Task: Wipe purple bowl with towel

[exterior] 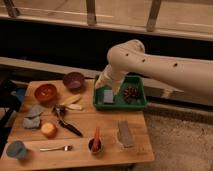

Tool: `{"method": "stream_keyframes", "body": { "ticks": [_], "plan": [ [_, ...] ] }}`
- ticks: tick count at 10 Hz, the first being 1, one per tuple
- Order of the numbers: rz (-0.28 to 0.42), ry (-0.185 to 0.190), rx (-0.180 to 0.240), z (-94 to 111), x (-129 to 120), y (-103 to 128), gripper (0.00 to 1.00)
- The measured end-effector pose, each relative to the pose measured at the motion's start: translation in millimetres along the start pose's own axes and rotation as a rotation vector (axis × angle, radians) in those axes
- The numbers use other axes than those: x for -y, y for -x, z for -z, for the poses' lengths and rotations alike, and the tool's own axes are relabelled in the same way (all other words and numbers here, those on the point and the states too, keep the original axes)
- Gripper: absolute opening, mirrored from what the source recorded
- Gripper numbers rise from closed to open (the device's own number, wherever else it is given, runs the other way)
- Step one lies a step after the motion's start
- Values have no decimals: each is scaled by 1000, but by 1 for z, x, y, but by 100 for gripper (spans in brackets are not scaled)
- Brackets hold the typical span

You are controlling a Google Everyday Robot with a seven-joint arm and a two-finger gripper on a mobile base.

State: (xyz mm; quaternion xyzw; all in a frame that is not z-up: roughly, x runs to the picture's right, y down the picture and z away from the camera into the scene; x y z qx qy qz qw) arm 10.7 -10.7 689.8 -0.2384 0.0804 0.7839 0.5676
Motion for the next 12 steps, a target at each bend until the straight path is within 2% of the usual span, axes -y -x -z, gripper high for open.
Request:
{"method": "stream_keyframes", "body": {
  "ticks": [2, 5, 9, 11, 12],
  "plan": [
    [53, 33, 7, -7, -26, 7, 65],
    [153, 92, -5, -28, -92, 6, 65],
    [160, 90, -3, -28, -93, 6, 65],
    [167, 50, 11, -30, -82, 12, 65],
    [179, 46, 7, -34, -85, 10, 65]
  ]
}}
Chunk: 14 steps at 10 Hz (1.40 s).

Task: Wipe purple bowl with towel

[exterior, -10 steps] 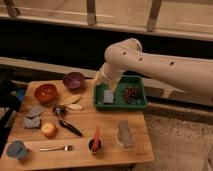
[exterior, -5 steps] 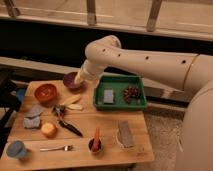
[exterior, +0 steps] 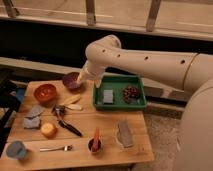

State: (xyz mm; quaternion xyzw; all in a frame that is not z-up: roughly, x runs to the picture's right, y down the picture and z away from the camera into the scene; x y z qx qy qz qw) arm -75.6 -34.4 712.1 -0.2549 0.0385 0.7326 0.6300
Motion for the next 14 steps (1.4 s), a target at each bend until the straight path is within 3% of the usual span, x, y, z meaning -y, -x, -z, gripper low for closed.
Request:
{"method": "stream_keyframes", "body": {
  "ticks": [3, 5, 9, 14],
  "plan": [
    [68, -12, -16, -27, -33, -6, 65],
    [134, -10, -42, -57, -80, -9, 65],
    [262, 55, -99, -100, -171, -18, 65],
    [274, 47, -100, -103, -172, -19, 65]
  ]
}}
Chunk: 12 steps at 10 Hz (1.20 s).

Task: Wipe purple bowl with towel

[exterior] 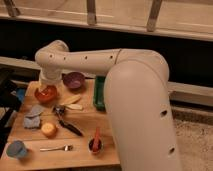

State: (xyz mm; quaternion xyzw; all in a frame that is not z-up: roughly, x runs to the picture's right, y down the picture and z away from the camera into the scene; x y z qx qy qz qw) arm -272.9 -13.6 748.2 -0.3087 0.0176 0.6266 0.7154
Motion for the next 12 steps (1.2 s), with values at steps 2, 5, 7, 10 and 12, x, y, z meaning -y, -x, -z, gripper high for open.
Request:
{"method": "stream_keyframes", "body": {
  "ticks": [2, 5, 7, 10, 12],
  "plan": [
    [35, 8, -10, -16, -21, -7, 65],
    [59, 69, -73, -48, -60, -38, 65],
    [104, 117, -119, -69, -94, -54, 65],
    [149, 150, -131, -82, -123, -66, 65],
    [150, 150, -132, -82, -123, -66, 65]
  ]
}}
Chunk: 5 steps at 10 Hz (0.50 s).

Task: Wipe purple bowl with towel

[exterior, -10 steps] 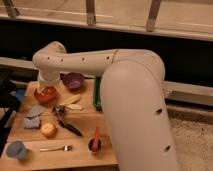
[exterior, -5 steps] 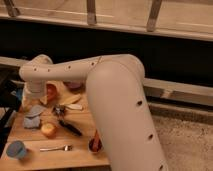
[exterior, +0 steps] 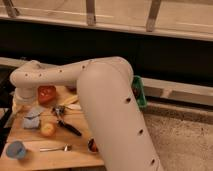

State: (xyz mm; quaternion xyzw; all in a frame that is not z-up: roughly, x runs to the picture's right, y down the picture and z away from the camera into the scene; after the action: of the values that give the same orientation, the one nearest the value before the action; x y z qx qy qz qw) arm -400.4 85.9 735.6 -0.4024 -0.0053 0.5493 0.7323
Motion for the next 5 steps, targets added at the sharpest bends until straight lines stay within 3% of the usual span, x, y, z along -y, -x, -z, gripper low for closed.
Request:
{"method": "stream_keyframes", "body": {
  "ticks": [3, 5],
  "plan": [
    [-21, -17, -11, -5, 3, 1, 65],
    [-71, -23, -34, -27, 17, 0, 65]
  ]
}}
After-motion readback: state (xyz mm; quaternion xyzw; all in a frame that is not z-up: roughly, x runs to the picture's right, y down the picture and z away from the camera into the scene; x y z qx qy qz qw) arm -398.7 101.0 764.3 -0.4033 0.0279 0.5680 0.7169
